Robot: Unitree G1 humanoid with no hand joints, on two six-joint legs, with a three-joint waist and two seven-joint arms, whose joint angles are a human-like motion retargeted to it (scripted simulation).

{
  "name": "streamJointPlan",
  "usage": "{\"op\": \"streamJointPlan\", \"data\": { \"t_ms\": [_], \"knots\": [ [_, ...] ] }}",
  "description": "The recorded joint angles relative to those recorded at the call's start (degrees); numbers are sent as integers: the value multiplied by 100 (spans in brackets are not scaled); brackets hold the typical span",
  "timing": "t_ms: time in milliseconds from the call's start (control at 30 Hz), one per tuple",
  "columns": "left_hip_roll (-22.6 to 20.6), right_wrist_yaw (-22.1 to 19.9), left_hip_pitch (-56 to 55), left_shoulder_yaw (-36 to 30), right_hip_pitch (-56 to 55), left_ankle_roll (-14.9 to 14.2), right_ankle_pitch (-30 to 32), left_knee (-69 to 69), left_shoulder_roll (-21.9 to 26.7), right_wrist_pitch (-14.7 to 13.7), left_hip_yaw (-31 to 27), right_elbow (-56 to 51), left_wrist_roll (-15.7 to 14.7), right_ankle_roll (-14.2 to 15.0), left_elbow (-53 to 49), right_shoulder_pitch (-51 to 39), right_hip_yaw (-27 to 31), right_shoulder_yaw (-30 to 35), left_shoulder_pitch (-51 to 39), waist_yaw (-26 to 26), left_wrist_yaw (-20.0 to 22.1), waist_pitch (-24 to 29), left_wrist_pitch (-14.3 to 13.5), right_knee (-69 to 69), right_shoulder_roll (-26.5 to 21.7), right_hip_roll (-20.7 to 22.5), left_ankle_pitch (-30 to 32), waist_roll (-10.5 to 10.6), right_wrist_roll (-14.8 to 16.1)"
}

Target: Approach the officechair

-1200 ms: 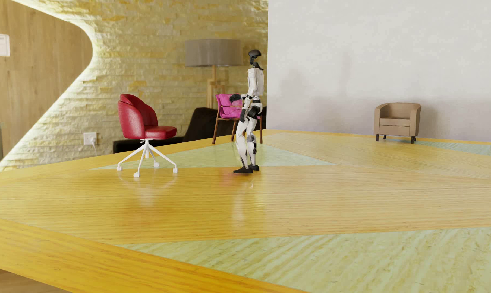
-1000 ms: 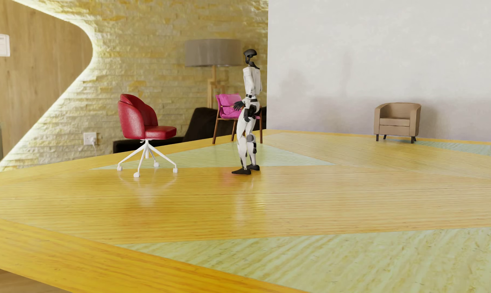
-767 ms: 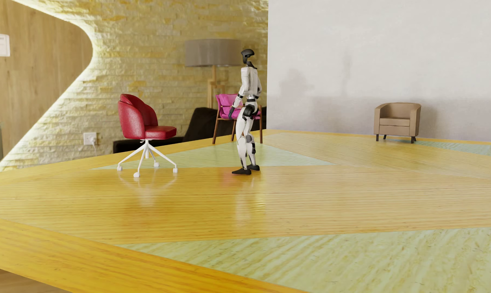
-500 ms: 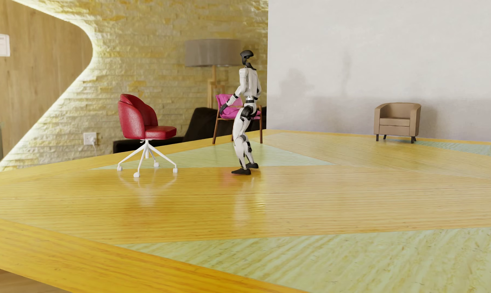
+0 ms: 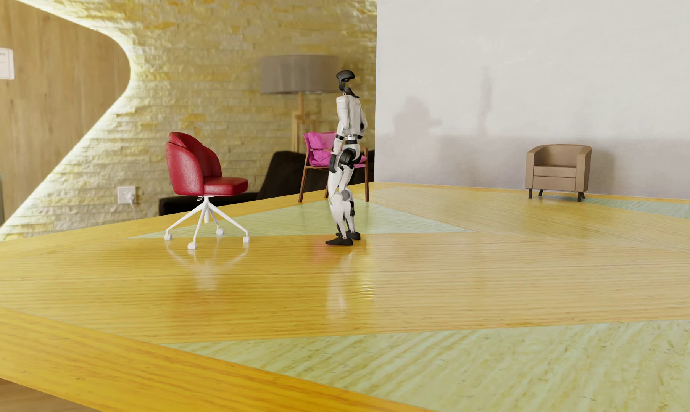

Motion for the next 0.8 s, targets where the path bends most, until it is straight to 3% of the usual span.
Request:
{"op": "streamJointPlan", "data": {
  "t_ms": [100, 300, 433, 500, 633, 800],
  "knots": [
    [-27, 203, -97, 4, -16, -40, -64, -2, -4, 258, -172, 463, 87, 0, -298, 44, -158, 112, -45, 8, 47, 26, -103, 20, -65, -36, 37, -1, -117],
    [-52, 320, -185, 37, 56, -95, -50, -53, 23, 213, -447, 408, 309, -46, -879, -61, -440, -5, -325, -29, 131, 25, -270, -62, -76, -60, 161, 8, -139],
    [-30, -156, -274, 74, 73, -136, -118, 30, -141, 271, -607, 286, 261, -1, -718, -461, -597, -300, -555, -83, 262, 33, -106, -36, 110, -62, 157, 29, -87],
    [-28, -84, -277, -69, 104, -153, -126, 7, -142, 151, -663, 138, 325, 28, -655, -631, -666, -180, -588, -97, 39, 38, -79, -69, 163, -62, 181, 31, -146],
    [-21, -70, -275, -86, 124, -172, -69, -19, -171, -143, -744, -302, 334, -97, -692, -697, -724, -68, -376, -117, 12, 45, -96, -71, 219, -37, 230, 29, -48],
    [-39, -72, -322, 171, 153, -180, -41, 45, -223, -358, -865, -591, -34, -165, -647, -527, -829, -34, -193, -116, 414, 69, -123, -55, 188, -52, 239, 31, -105]
  ]
}}
